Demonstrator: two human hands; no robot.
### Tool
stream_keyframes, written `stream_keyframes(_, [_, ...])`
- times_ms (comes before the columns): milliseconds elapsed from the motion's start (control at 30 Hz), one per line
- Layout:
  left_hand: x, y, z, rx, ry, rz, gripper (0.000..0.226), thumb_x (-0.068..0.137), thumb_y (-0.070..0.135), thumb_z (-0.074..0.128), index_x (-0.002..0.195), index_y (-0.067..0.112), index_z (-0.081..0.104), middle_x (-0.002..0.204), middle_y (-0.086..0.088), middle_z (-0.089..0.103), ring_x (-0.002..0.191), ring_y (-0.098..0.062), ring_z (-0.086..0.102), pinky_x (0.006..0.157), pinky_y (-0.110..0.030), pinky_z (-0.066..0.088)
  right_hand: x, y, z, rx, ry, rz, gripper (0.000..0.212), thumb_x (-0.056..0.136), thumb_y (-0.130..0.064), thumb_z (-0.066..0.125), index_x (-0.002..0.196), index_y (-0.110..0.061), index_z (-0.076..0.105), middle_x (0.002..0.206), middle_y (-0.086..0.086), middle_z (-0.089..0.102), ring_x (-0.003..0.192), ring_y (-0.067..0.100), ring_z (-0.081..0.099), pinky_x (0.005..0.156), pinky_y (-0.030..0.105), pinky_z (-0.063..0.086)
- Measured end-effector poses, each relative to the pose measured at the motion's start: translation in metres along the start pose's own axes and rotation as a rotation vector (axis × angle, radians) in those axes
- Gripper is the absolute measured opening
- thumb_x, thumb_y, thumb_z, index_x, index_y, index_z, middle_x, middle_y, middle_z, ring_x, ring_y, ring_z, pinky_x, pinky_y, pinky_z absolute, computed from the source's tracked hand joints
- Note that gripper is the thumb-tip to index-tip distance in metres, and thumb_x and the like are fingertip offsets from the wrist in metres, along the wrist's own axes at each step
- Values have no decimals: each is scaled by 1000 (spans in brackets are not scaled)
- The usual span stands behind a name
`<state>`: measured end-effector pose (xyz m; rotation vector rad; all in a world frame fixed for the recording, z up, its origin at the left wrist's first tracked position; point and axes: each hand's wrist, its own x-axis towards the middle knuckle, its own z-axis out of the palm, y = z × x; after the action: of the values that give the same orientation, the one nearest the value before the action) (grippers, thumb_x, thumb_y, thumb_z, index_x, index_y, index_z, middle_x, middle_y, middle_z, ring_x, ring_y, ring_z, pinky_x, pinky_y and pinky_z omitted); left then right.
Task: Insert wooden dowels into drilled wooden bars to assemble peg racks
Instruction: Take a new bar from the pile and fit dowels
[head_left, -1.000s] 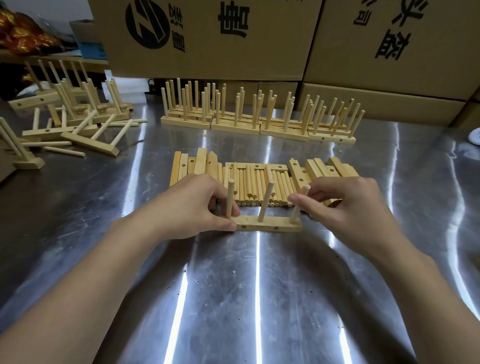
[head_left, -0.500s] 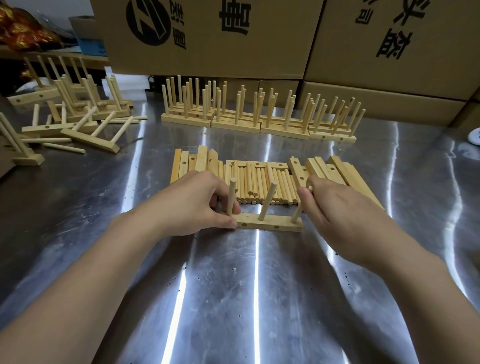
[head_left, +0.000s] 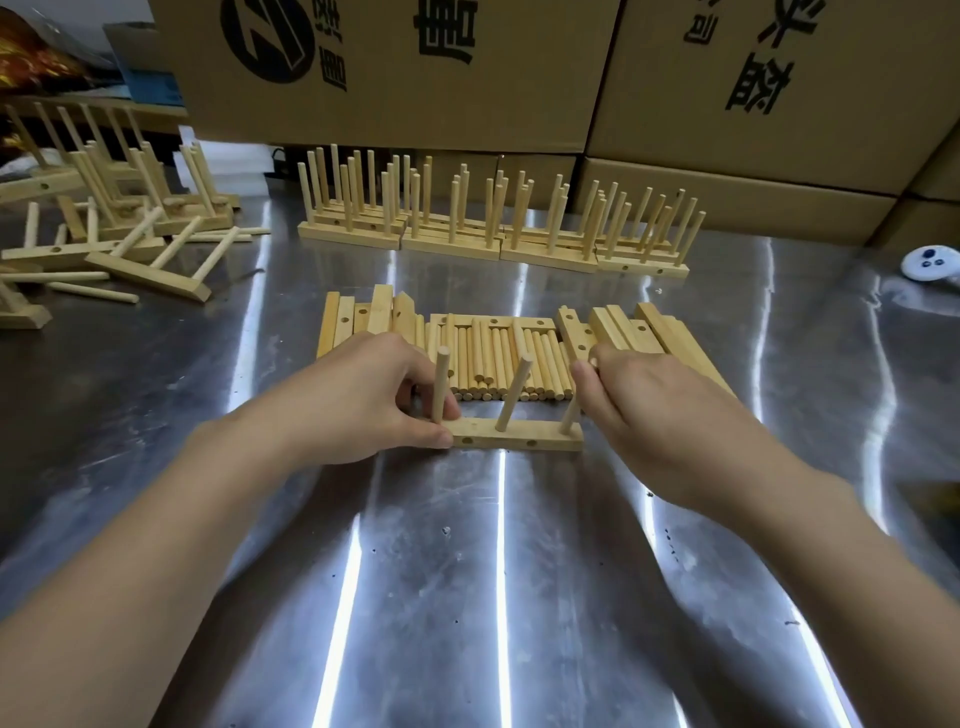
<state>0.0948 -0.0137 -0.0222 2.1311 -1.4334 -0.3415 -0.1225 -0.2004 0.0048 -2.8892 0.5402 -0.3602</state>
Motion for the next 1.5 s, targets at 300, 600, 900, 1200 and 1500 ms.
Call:
stream_keyframes(300, [-1,6,-1,15,-5,-7,14,77,46,93,86,47,82,85,20,74,83,-3,65,69,-30,56,-6,2,22,-25,65,4,49,108,-53,18,81,-27,50,67,-8,53,62,16,54,59,41,39])
stream_keyframes(600, [2,5,-1,33,-12,-2,13,77,45,93,84,44,82,85,22,74,83,0,65,66,-24,47,-3,5,25,25,63,6,42,109,-51,23,81,-29,46,75,-7,55,68,11,52,64,41,39])
stream_keyframes(900, [3,6,-2,57,-16,10,13,78,46,92,85,46,81,85,21,76,82,-1,65,67,-26,49,-2,6,31,-42,124,10,42,112,-48,21,84,-28,45,72,-9,55,66,12,53,68,43,45])
stream_keyframes(1200, [3,3,-2,90,-25,35,15,78,46,92,88,44,80,86,31,72,85,10,63,62,-8,46,-6,9,32,24,116,4,39,109,-60,24,87,-33,43,80,-10,57,71,9,53,68,41,46])
stream_keyframes(1500, [1,5,3,80,16,49,15,79,43,93,86,37,81,83,28,73,80,10,65,61,-7,46,-9,34,20,44,-4,-68,55,78,-93,48,102,-47,64,96,-21,55,86,1,55,71,29,49])
